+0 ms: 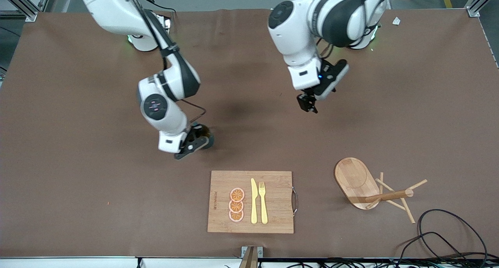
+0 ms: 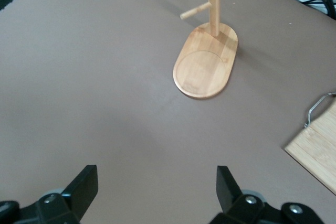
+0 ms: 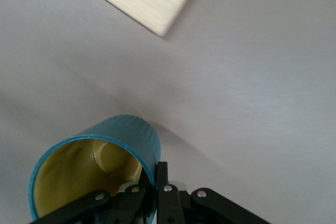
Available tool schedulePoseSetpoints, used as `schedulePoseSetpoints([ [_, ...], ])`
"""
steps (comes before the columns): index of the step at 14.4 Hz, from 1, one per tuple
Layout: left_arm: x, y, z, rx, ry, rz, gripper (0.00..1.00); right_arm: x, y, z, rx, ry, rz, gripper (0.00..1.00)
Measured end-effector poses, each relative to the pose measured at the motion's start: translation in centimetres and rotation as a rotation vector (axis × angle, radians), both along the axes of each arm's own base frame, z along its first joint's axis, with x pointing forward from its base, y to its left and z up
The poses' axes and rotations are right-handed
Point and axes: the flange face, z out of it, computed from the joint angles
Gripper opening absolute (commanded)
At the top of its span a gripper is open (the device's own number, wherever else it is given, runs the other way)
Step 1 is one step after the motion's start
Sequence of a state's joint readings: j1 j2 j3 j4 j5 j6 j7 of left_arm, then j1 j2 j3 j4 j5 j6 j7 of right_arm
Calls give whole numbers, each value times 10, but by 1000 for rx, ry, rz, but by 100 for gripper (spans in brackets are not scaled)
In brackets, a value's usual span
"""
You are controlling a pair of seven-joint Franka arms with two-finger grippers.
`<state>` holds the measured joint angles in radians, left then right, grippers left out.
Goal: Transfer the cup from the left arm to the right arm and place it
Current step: 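Carry the mug with the right gripper while the left gripper withdraws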
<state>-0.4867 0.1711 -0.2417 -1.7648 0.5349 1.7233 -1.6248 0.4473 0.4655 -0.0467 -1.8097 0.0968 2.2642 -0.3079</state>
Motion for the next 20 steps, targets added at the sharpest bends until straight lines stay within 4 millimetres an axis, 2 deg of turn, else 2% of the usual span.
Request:
schedulePoseSetpoints([
  [3, 39, 48, 45, -44, 95, -25, 99, 16, -62, 10, 5, 6, 131, 1],
  [6, 68, 95, 85, -91, 149, -60, 100, 15, -113, 2, 9, 26, 237, 1],
  [8, 78, 119, 102, -107, 185, -109, 100, 12, -146, -3, 16, 36, 324, 1],
  [12, 89, 157, 135, -148, 276, -261, 100, 6, -233, -7, 36, 29, 493, 1],
  [15, 100, 190, 153, -196, 298, -344, 100, -6, -291, -15, 36, -7, 612, 1],
  [17, 103, 201, 162, -214, 304, -397, 100, -17, -318, -26, 33, -21, 669, 1],
  [20, 105, 225, 174, -298, 308, -451, 100, -28, -329, -36, 40, -17, 748, 1],
])
